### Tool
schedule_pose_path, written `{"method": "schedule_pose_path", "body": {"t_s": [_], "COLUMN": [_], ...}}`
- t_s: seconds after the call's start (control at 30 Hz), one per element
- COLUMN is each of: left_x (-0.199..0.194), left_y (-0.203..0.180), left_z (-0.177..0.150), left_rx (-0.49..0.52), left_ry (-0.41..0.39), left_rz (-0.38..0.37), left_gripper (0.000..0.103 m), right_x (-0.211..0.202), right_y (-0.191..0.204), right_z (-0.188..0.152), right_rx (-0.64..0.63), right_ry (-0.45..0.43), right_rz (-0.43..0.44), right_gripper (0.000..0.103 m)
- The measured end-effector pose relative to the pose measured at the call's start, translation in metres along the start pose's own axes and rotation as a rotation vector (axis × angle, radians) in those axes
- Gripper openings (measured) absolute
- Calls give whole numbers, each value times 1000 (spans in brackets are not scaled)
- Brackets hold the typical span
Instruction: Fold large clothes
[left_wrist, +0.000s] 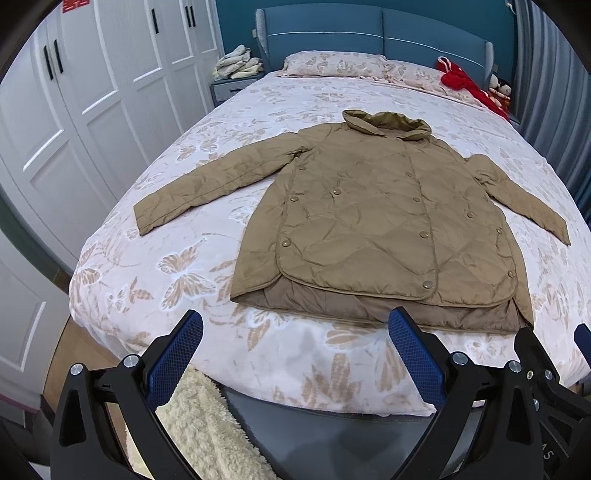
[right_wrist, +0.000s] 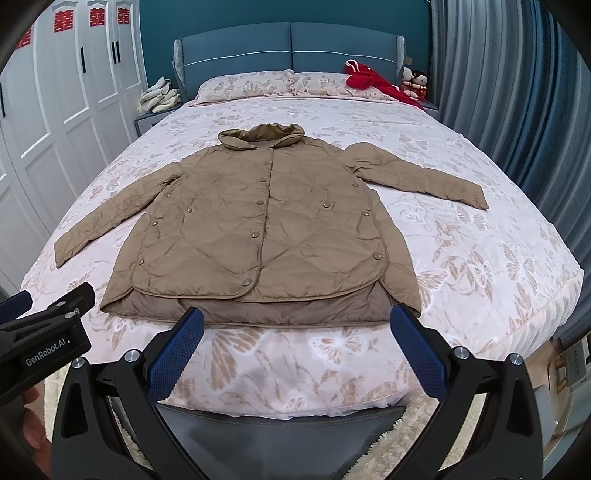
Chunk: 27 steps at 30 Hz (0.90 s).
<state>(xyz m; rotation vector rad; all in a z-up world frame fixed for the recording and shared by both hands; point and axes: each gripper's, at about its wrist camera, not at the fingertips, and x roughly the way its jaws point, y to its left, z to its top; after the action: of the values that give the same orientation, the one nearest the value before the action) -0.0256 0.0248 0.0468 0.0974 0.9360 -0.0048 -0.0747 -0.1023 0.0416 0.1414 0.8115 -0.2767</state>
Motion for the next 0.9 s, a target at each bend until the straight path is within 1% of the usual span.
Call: {"method": "schedule_pose_path", "body": {"t_s": [0.2, 0.5, 0.67, 0.73, 0.8, 0.83, 0.9], "left_x": [-1, 1, 6, 10, 15, 19, 24], "left_y": [-5, -6, -4, -1, 3, 6, 10], "left_z": [1, 2, 2, 4, 7, 10, 15], "left_rx": [11, 6, 3, -13, -40, -60, -91], "left_ry": [4, 9, 18, 23, 28, 29, 20], "left_rz": [-14, -8, -8, -11, -31, -40, -48], "left_gripper": [98, 98, 98, 98, 98, 98, 98], "right_x": [0, 1, 6, 13, 24, 34, 55], "right_y": [-3, -4, -6, -9, -19, -31, -58], "right_z": [0, -1, -1, 1, 4, 8, 16], "right_rx": [6, 8, 5, 9, 39, 76, 146], "right_ry": [3, 6, 14, 15, 30, 41, 54], "right_rz": [-2, 2, 6, 19, 68, 100, 107], "right_gripper": [98, 98, 98, 98, 98, 98, 98]}}
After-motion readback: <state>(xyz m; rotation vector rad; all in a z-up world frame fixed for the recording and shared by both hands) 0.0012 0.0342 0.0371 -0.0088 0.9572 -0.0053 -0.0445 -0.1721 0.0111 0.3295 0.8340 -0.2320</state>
